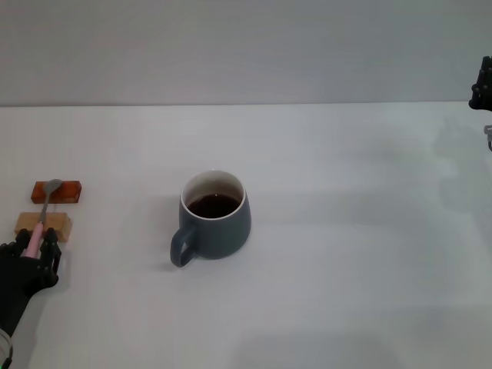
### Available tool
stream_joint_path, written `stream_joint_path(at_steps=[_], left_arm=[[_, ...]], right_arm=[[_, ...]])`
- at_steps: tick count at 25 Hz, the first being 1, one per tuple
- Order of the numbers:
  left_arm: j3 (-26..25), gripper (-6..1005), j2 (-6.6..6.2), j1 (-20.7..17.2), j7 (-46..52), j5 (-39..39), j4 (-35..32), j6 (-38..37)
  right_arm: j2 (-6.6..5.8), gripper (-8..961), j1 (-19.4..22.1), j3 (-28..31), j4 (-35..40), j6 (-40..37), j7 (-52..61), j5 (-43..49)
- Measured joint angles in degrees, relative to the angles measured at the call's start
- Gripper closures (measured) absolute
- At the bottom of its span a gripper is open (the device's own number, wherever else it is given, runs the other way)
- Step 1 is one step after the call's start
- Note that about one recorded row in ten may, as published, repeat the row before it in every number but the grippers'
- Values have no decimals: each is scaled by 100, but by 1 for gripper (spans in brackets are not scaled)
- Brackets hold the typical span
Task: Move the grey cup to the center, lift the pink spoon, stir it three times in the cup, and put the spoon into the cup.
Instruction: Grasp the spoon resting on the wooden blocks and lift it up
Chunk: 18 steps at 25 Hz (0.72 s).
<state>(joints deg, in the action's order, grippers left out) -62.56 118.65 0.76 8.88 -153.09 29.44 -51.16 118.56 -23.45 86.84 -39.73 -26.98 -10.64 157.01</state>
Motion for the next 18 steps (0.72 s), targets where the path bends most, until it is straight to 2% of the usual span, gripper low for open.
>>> stream_joint_path(at_steps=[2,8,18], left_arm=[[9,601,0,-3,0,0,2,-1],[8,598,0,-14,-1,-2,1,-3],[-1,713,0,42,-1,-2,-34,29]], right_arm=[[0,903,3,0,0,0,0,0],[0,902,7,0,0,0,0,0],[0,903,7,0,1,0,0,-4]])
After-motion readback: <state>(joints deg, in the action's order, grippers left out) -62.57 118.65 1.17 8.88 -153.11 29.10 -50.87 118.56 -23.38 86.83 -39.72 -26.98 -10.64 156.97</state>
